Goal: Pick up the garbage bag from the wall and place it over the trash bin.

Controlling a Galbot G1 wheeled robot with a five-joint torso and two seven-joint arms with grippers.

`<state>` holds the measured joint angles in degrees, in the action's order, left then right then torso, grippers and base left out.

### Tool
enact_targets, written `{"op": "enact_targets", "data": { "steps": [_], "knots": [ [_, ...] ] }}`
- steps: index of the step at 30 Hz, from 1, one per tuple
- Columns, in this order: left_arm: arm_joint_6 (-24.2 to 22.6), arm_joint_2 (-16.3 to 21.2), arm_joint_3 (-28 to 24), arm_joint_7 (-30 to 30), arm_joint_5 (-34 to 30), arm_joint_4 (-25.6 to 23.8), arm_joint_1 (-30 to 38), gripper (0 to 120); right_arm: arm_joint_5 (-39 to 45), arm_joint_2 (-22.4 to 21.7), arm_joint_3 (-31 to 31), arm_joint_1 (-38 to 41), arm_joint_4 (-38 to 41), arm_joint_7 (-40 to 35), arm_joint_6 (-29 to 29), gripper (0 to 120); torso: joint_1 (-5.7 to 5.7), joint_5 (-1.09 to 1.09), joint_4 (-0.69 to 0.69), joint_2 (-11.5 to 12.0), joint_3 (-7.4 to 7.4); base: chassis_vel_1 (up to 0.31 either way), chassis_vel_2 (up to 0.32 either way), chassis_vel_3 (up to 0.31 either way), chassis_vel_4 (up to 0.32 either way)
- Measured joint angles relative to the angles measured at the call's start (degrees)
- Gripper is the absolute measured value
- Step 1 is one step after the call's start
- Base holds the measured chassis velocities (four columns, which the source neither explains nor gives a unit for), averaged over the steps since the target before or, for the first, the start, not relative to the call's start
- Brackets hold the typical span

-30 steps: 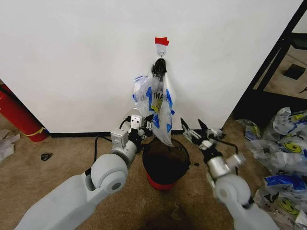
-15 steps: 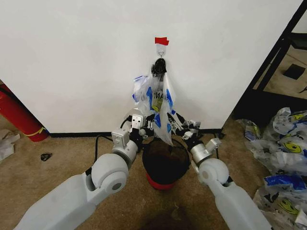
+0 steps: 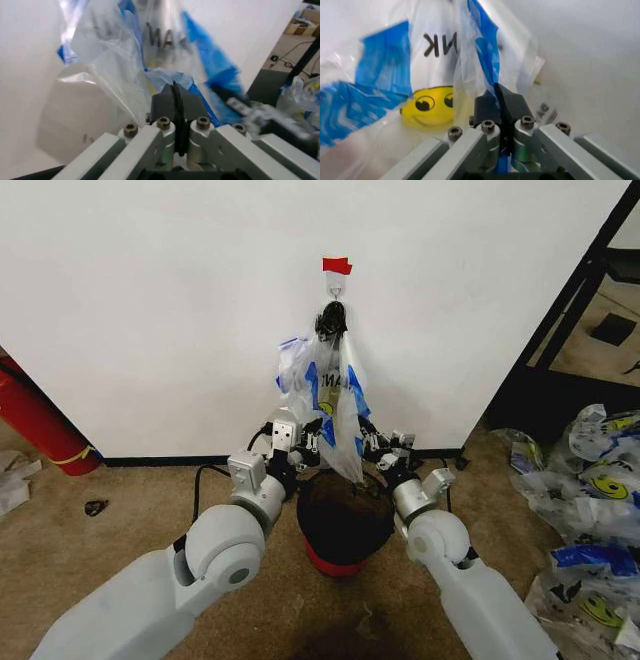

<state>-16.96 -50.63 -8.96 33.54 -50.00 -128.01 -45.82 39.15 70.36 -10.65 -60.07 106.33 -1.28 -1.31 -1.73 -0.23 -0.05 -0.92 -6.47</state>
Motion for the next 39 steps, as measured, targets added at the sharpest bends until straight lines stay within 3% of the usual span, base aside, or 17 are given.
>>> {"op": "enact_targets", "data": {
  "steps": [12, 16, 22, 28, 39],
  "knots": [
    [1.8, 3.1, 8.7, -1.8, 2.6, -7.5, -14.9, 0, -4.8, -3.3, -6.8, -14.9, 10.2, 2.0, -4.7, 0, 0.01, -0.01, 0.02, 0.0, 0.01, 0.000, 0.000, 0.000, 0.000],
    [2.0, 2.7, 10.3, -1.8, 2.8, -8.6, -17.3, 0, -5.7, -3.6, -8.6, -18.7, 12.1, 2.8, -6.0, 0, 0.01, 0.01, -0.03, 0.0, 0.02, 0.000, 0.000, 0.000, 0.000],
    [2.9, 2.0, 14.1, -1.6, 3.9, -10.9, -25.8, 0, -7.4, -3.8, -12.3, -26.5, 14.1, 4.1, -9.2, 0, 0.01, 0.00, 0.00, 0.0, 0.01, 0.000, 0.000, 0.000, 0.000],
    [3.6, 2.0, 14.7, -1.6, 5.7, -13.5, -28.8, 0, -7.3, -3.6, -13.3, -28.9, 15.3, 4.5, -10.1, 0, 0.01, 0.01, 0.00, 0.0, 0.00, 0.000, 0.000, 0.000, 0.000],
    [3.0, 3.2, 17.7, -0.9, 2.7, -15.5, -25.7, 0, -3.1, -2.9, -13.0, -26.2, 21.9, 1.4, -6.0, 0, 0.00, 0.00, 0.00, 0.0, 0.00, 0.000, 0.000, 0.000, 0.000]
  ]
}}
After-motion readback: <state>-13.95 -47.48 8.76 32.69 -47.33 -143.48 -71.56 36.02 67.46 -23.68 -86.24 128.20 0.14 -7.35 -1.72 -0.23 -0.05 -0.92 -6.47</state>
